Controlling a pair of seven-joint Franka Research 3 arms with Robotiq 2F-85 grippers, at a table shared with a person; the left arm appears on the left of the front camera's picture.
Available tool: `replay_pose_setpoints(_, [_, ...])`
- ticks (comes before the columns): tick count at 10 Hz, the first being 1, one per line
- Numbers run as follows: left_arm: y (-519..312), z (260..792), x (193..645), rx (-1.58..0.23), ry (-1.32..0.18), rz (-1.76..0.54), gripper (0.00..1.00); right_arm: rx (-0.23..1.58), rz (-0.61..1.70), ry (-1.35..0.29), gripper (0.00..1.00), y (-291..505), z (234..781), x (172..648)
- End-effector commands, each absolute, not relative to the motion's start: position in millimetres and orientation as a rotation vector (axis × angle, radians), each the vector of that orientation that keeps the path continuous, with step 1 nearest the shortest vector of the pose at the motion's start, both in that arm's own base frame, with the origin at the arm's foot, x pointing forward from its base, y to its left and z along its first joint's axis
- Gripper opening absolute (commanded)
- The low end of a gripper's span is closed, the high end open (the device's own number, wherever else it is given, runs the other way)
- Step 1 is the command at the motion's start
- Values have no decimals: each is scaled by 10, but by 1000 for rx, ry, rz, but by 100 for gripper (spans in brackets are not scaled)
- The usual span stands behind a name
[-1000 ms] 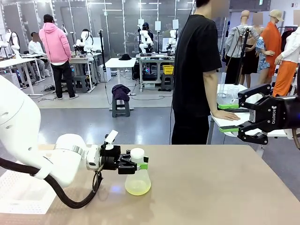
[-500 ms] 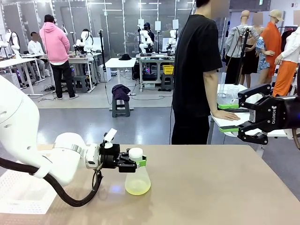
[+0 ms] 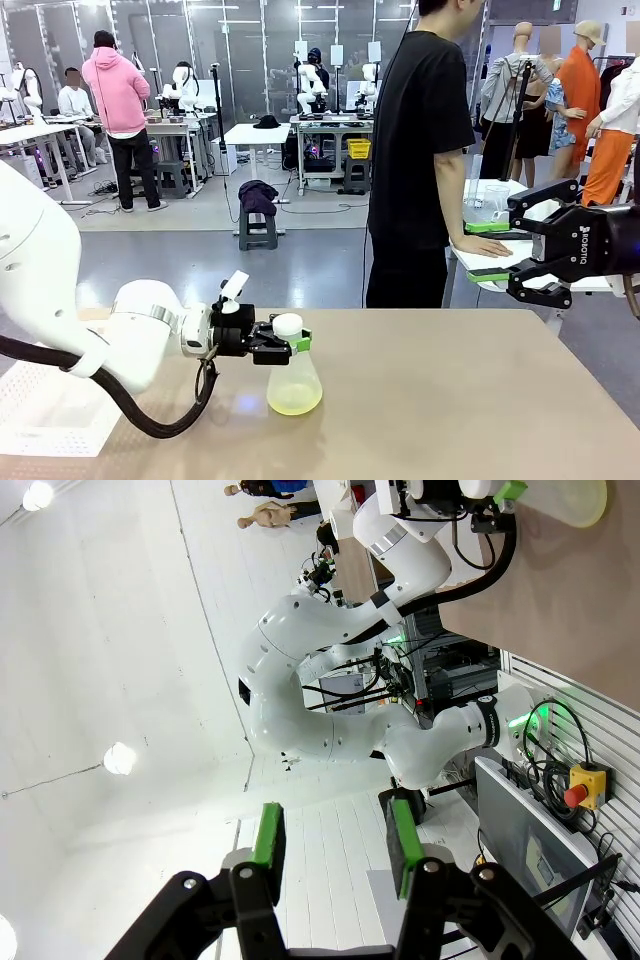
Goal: Prepare the solutions needed for the experiment.
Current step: When the human places the Big flask in the center of the table, pick up the Big flask and place it in the left Organizing basket.
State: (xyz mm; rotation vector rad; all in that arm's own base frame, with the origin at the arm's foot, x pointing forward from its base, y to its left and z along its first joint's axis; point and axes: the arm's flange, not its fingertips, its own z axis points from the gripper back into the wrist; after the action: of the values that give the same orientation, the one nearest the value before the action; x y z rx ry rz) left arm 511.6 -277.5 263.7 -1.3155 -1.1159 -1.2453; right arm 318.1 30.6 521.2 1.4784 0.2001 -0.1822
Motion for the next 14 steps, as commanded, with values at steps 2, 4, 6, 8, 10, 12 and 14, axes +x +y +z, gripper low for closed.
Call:
replay_pose_setpoints(2, [-2778, 3131, 5049, -1267, -1070, -1296, 0, 1484, -195, 204, 53, 306, 5222, 3188])
replay_pose_setpoints(4, [-2646, 3537, 5067, -1249, -1051, -1358, 0, 1484, -195, 204, 53, 306, 5222, 3188])
replay_pose_setpoints(6, [-2383, 4000, 5067, -1197, -1005, -1426, 0, 1484, -195, 204, 53, 306, 5222, 3188])
replay_pose_setpoints(8, [-1954, 4397, 5068, -1117, -1071, -1437, 0, 1484, -195, 204, 53, 306, 5222, 3188])
replay_pose_setpoints(10, [-1382, 4617, 4982, -1082, -1104, -1423, 0, 1484, -195, 204, 53, 306, 5222, 3188])
replay_pose_setpoints(12, [-760, 4670, 4830, -1027, -1150, -1405, 0, 1484, -195, 204, 53, 306, 5222, 3188])
replay_pose_setpoints(14, [-24, 4699, 4639, -932, -1220, -1352, 0, 1484, -195, 204, 53, 306, 5222, 3188])
